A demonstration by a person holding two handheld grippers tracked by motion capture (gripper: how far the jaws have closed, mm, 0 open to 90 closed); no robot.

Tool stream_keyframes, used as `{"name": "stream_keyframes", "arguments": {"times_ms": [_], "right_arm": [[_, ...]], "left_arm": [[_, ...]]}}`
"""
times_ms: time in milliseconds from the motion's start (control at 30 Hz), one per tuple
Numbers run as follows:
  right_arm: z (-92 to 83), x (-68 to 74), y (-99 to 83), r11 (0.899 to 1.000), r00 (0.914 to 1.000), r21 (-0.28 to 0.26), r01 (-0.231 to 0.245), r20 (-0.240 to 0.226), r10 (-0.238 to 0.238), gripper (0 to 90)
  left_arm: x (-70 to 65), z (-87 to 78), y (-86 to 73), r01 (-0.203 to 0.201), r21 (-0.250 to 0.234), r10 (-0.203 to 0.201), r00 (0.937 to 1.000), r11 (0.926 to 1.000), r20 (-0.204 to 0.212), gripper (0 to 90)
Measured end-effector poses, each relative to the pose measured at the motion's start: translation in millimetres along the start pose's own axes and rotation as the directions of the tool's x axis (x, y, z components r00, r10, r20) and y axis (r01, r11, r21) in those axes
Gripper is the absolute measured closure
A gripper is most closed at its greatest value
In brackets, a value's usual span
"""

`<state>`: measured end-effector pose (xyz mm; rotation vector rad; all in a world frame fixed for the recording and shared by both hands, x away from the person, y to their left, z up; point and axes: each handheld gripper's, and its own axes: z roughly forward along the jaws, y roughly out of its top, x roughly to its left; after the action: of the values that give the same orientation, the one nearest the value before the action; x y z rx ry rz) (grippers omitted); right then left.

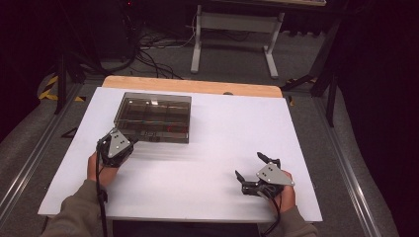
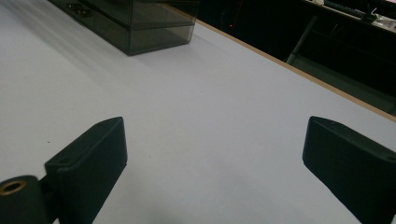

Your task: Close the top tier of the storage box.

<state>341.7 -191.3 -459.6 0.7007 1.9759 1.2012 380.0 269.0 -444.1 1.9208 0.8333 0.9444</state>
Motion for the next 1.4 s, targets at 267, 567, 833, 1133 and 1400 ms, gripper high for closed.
{"name": "stream_keyframes", "arguments": {"times_ms": [267,567,833,1133,1400], "right_arm": [[-0.1,-0.5,0.1,1.0,1.0,-0.002,0.001,0.002,-0.001,7.4],[1.4,2.5,0.7,1.0,0.9999,0.002,0.013,-0.004,-0.013,7.5],[1.3,2.6,0.9,1.0,0.9999,0.002,0.013,-0.003,-0.013,7.5],[1.4,0.6,-0.4,1.0,0.9999,0.006,0.013,0.002,-0.013,7.5],[2.3,0.8,-0.7,1.0,0.9999,0.009,0.017,0.003,-0.017,7.5]], "left_arm": [[2.3,3.7,0.8,-0.004,0.0,0.004,1.0,1.0,-0.007,89.5],[4.4,10.6,2.3,-0.001,0.0,0.001,1.0,1.0,-0.007,89.5],[5.2,15.0,4.9,-0.012,-0.003,0.012,0.9998,0.9999,-0.013,89.5],[7.1,21.2,6.3,-0.027,0.002,0.027,0.9994,0.9996,-0.02,89.5],[6.7,22.7,7.1,-0.026,-0.009,0.026,0.9996,0.9996,-0.006,89.5]]}}
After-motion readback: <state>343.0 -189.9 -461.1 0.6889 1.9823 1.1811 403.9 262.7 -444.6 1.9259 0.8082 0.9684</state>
